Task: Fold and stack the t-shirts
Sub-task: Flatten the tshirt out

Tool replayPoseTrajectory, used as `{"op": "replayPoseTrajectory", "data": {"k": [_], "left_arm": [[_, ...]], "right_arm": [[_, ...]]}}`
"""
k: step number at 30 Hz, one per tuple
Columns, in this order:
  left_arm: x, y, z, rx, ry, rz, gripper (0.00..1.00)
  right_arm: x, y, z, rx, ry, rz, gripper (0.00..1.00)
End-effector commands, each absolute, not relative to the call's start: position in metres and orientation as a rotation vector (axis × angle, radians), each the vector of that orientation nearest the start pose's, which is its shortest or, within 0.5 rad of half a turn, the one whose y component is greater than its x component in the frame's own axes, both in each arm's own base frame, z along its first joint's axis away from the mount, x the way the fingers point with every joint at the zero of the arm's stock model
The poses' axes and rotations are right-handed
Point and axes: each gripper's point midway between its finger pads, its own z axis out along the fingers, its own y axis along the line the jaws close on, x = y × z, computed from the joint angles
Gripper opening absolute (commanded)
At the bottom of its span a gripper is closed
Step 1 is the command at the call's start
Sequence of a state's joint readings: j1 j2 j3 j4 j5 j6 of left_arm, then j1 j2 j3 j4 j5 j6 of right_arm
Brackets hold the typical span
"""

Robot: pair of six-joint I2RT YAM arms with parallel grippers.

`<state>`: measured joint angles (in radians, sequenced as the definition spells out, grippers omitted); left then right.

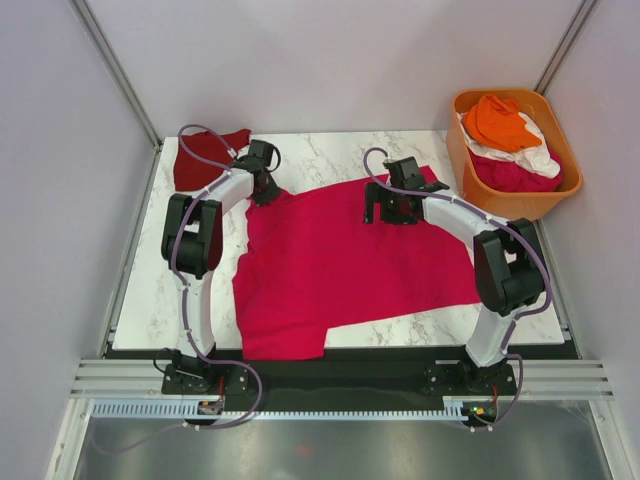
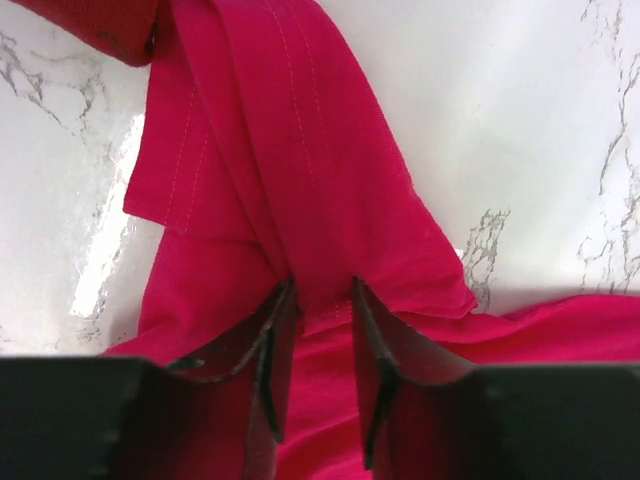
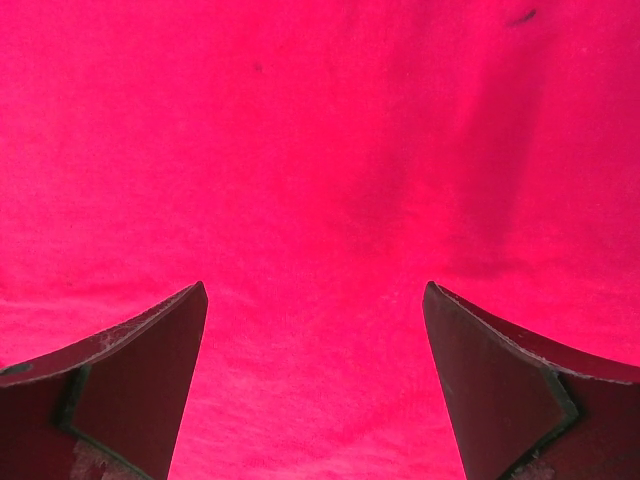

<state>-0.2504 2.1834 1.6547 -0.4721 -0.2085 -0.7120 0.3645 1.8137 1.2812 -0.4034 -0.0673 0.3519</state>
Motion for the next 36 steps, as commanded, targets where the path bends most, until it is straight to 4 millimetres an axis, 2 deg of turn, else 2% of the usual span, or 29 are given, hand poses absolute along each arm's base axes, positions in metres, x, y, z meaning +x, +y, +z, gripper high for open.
{"op": "replayPoseTrajectory", "data": {"k": [1, 6, 8, 13, 16, 18, 19, 21, 22, 23, 24, 25, 26, 27, 28, 30, 31, 33, 35, 36], "left_arm": [[0.514, -0.121, 0.03, -0.697, 2.422, -0.103, 0.34], [0.522, -0.122, 0.04, -0.673, 2.395, -0.118, 0.23], [0.526, -0.123, 0.039, -0.664, 2.396, -0.124, 0.22], [0.524, -0.125, 0.031, -0.668, 2.415, -0.128, 0.02], [0.524, -0.124, 0.043, -0.658, 2.396, -0.132, 0.02], [0.53, -0.122, 0.068, -0.631, 2.35, -0.14, 0.02], [0.543, -0.122, 0.089, -0.618, 2.301, -0.158, 0.02], [0.561, -0.121, 0.108, -0.581, 2.258, -0.171, 0.02], [0.586, -0.129, 0.145, -0.552, 2.177, -0.25, 0.02], [0.601, -0.133, 0.162, -0.484, 2.145, -0.276, 0.02], [0.62, -0.141, 0.134, -0.442, 2.177, -0.293, 0.13], [0.648, -0.163, 0.196, -0.336, 2.051, -0.459, 0.26], [0.66, -0.176, 0.198, -0.27, 2.03, -0.527, 0.47], [0.672, -0.182, 0.183, -0.255, 2.03, -0.579, 0.99], [0.676, -0.189, 0.213, -0.231, 1.963, -0.634, 1.0], [0.676, -0.191, 0.23, -0.226, 1.914, -0.675, 1.0], [0.663, -0.19, 0.236, -0.222, 1.929, -0.681, 1.0], [0.648, -0.186, 0.248, -0.218, 1.932, -0.675, 1.0], [0.617, -0.17, 0.261, -0.242, 1.969, -0.609, 1.0], [0.605, -0.161, 0.261, -0.273, 1.988, -0.564, 1.0]], "right_arm": [[0.406, 0.183, 0.074, -0.039, 2.533, 0.37, 0.98], [0.407, 0.183, 0.069, -0.041, 2.54, 0.367, 0.98], [0.407, 0.183, 0.067, -0.041, 2.547, 0.367, 0.98], [0.408, 0.183, 0.069, -0.043, 2.54, 0.367, 0.98], [0.407, 0.182, 0.068, -0.039, 2.542, 0.361, 0.98], [0.408, 0.182, 0.067, -0.041, 2.542, 0.356, 0.98], [0.408, 0.182, 0.067, -0.041, 2.543, 0.355, 0.98], [0.41, 0.183, 0.066, -0.04, 2.544, 0.357, 0.98], [0.41, 0.183, 0.065, -0.041, 2.546, 0.361, 0.98], [0.412, 0.186, 0.067, -0.045, 2.539, 0.373, 0.98], [0.413, 0.187, 0.067, -0.044, 2.539, 0.378, 0.98], [0.413, 0.188, 0.07, -0.038, 2.534, 0.388, 0.98], [0.416, 0.191, 0.073, -0.046, 2.525, 0.405, 0.98], [0.417, 0.193, 0.076, -0.045, 2.52, 0.414, 0.98], [0.418, 0.194, 0.078, -0.047, 2.516, 0.422, 0.98], [0.417, 0.194, 0.085, -0.048, 2.501, 0.433, 0.98], [0.417, 0.195, 0.088, -0.051, 2.494, 0.434, 0.98], [0.414, 0.194, 0.096, -0.048, 2.479, 0.44, 0.98], [0.413, 0.198, 0.102, -0.061, 2.464, 0.448, 0.98], [0.413, 0.201, 0.105, -0.065, 2.459, 0.457, 0.98]]}}
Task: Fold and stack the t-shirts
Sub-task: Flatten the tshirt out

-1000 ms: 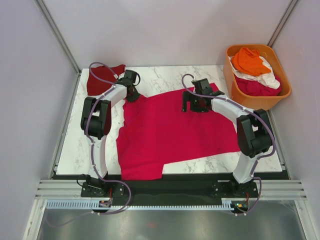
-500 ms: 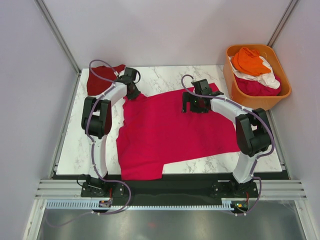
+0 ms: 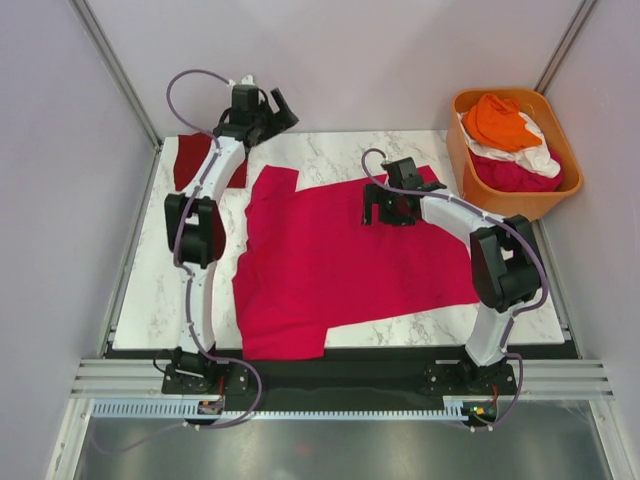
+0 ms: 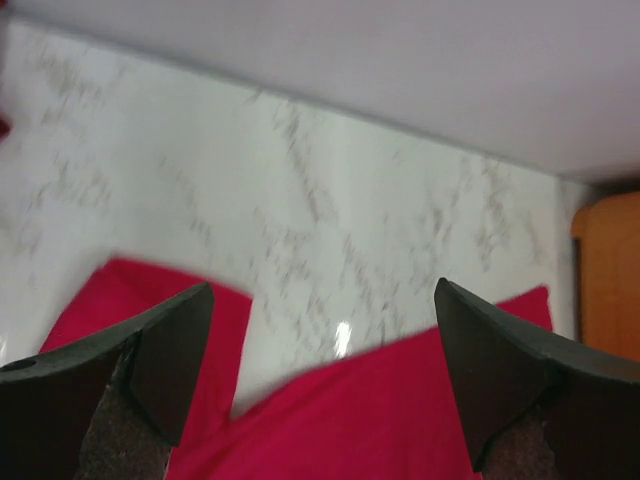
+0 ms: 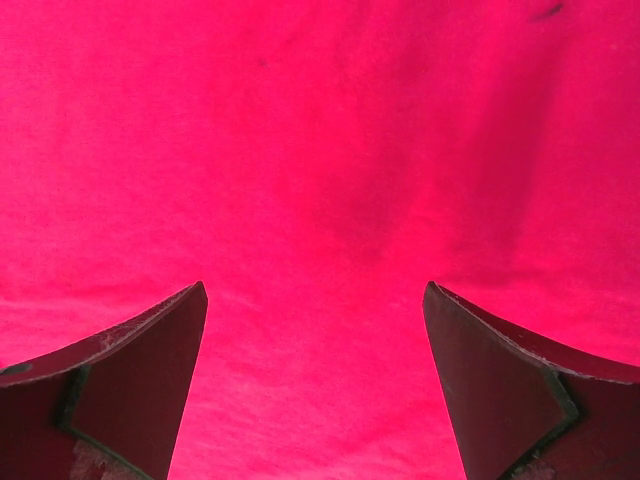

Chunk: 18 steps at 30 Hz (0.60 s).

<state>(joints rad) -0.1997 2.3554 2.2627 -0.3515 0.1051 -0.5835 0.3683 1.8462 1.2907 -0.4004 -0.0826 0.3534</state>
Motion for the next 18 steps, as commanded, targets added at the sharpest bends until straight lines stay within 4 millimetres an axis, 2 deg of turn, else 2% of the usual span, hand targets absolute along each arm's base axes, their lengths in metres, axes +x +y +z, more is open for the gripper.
{"op": "replayPoseTrajectory", "data": {"k": [1, 2, 3, 4, 5, 7, 8, 9, 10, 11, 12, 13, 14, 15, 18], "left_arm": [[0.587, -0.146, 0.221, -0.336, 2.08, -0.47, 1.0], [0.568, -0.138, 0.248, -0.322, 2.044, -0.451, 1.0], [0.559, -0.131, 0.239, -0.333, 2.066, -0.41, 1.0], [0.544, -0.12, 0.211, -0.367, 2.124, -0.344, 1.0], [0.538, -0.119, 0.206, -0.369, 2.138, -0.338, 1.0], [0.534, -0.123, 0.187, -0.365, 2.179, -0.329, 1.0], [0.541, -0.112, 0.168, -0.28, 2.206, -0.208, 0.97], [0.544, -0.12, 0.16, -0.231, 2.214, -0.182, 0.89], [0.557, -0.123, 0.168, -0.199, 2.184, -0.15, 0.88], [0.565, -0.127, 0.161, -0.112, 2.191, -0.111, 0.86], [0.571, -0.138, 0.138, -0.056, 2.225, -0.085, 0.84], [0.585, -0.14, 0.147, -0.045, 2.189, -0.044, 0.81], [0.588, -0.14, 0.142, -0.008, 2.2, 0.0, 0.76], [0.597, -0.145, 0.133, 0.007, 2.202, 0.026, 0.74], [0.604, -0.147, 0.121, 0.036, 2.214, 0.061, 0.67]], "right_arm": [[0.411, 0.209, 0.107, -0.086, 2.456, 0.475, 0.98], [0.414, 0.216, 0.113, -0.102, 2.441, 0.489, 0.98], [0.414, 0.221, 0.116, -0.117, 2.435, 0.503, 0.98], [0.412, 0.231, 0.116, -0.143, 2.436, 0.514, 0.98], [0.414, 0.237, 0.121, -0.153, 2.425, 0.525, 0.98], [0.412, 0.247, 0.119, -0.179, 2.431, 0.531, 0.98], [0.411, 0.248, 0.119, -0.181, 2.434, 0.529, 0.98], [0.407, 0.252, 0.117, -0.195, 2.439, 0.529, 0.98], [0.406, 0.252, 0.116, -0.198, 2.442, 0.528, 0.98], [0.403, 0.252, 0.113, -0.203, 2.448, 0.519, 0.98], [0.4, 0.251, 0.111, -0.203, 2.454, 0.514, 0.98], [0.399, 0.25, 0.112, -0.204, 2.45, 0.508, 0.98], [0.395, 0.245, 0.107, -0.198, 2.461, 0.489, 0.98], [0.394, 0.243, 0.107, -0.196, 2.461, 0.477, 0.98], [0.388, 0.232, 0.105, -0.2, 2.463, 0.424, 0.98]]}}
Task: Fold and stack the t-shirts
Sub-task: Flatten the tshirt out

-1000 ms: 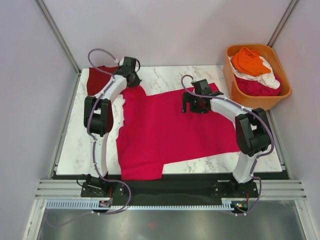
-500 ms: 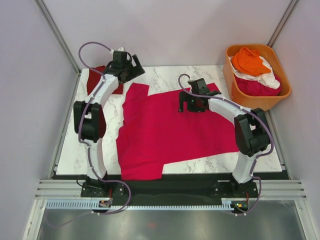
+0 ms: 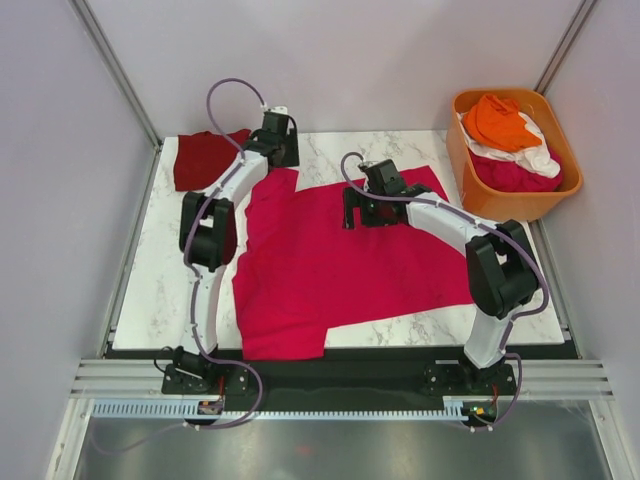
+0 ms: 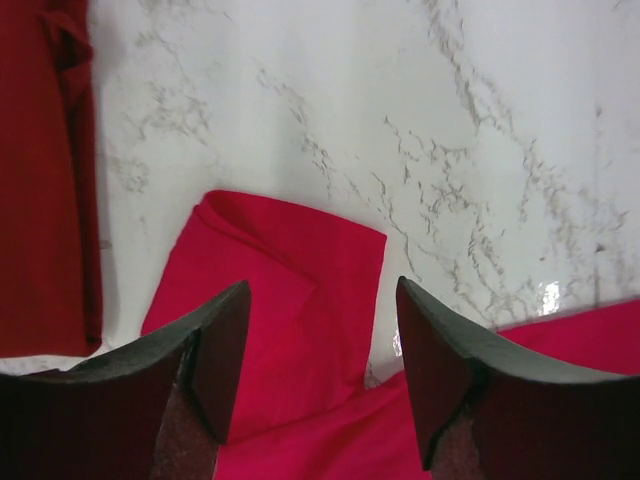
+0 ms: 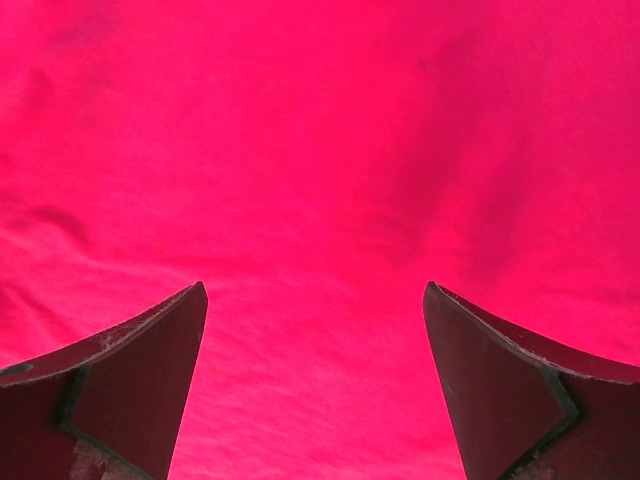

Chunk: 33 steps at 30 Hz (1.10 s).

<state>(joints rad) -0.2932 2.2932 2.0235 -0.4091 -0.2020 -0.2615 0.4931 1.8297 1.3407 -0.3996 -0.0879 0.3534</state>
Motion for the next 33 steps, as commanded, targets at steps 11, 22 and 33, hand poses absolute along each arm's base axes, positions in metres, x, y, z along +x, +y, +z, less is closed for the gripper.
{"op": "replayPoseTrajectory", "data": {"k": [11, 22, 33], "left_arm": [[0.602, -0.146, 0.057, -0.002, 2.297, 0.159, 0.57], [0.607, -0.139, 0.055, -0.007, 2.285, 0.217, 0.5], [0.594, -0.145, 0.04, 0.03, 2.354, 0.243, 0.57]], "right_arm": [[0.385, 0.225, 0.096, -0.234, 2.488, 0.371, 0.98], [0.389, 0.224, 0.083, -0.238, 2.514, 0.346, 0.98], [0.391, 0.221, 0.08, -0.236, 2.523, 0.335, 0.98]]}}
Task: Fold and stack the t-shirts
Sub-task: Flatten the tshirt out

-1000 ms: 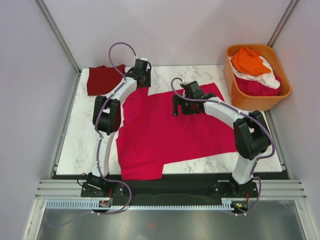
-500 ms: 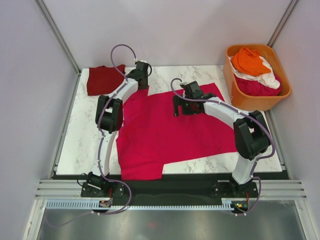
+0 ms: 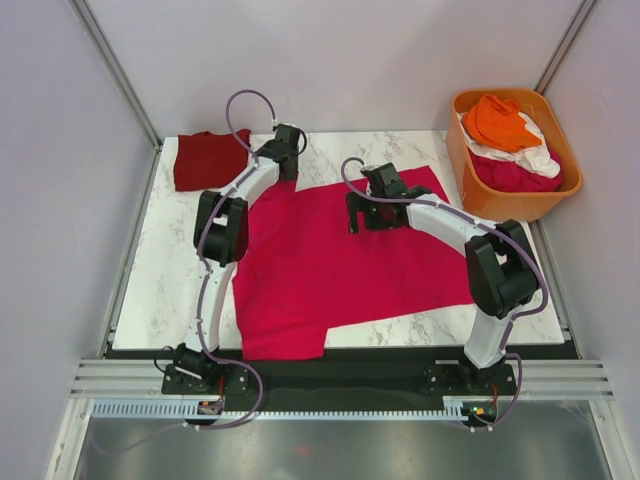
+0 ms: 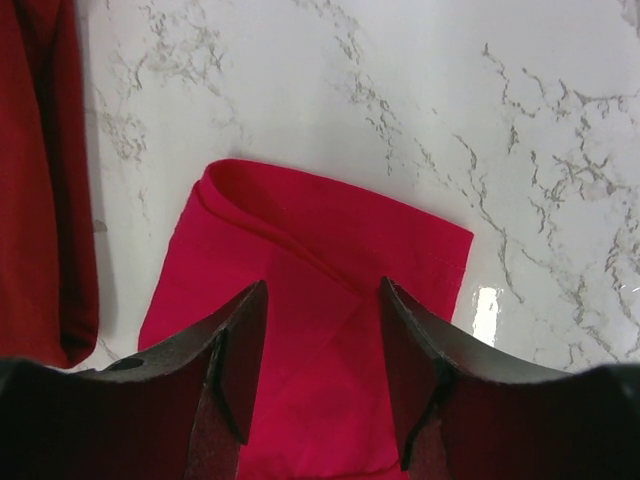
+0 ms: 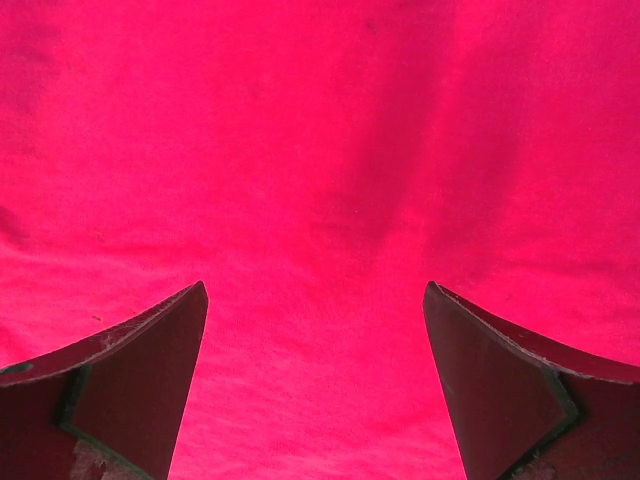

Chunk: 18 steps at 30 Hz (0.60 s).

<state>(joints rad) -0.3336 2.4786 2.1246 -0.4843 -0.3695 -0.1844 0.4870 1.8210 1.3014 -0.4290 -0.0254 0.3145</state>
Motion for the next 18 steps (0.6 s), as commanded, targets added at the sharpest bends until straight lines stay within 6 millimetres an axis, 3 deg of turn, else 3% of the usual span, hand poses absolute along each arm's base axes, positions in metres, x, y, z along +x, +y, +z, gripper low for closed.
{"op": "replayPoseTrajectory", "data": {"k": [1, 9, 18], "left_arm": [[0.594, -0.143, 0.039, 0.025, 2.356, 0.25, 0.57], [0.593, -0.133, 0.031, -0.076, 2.404, 0.251, 0.56], [0.594, -0.121, 0.034, -0.152, 2.411, 0.202, 0.4]], "right_arm": [[0.391, 0.221, 0.08, -0.232, 2.525, 0.334, 0.98], [0.39, 0.221, 0.081, -0.235, 2.522, 0.337, 0.98], [0.39, 0.22, 0.08, -0.234, 2.525, 0.332, 0.98]]}}
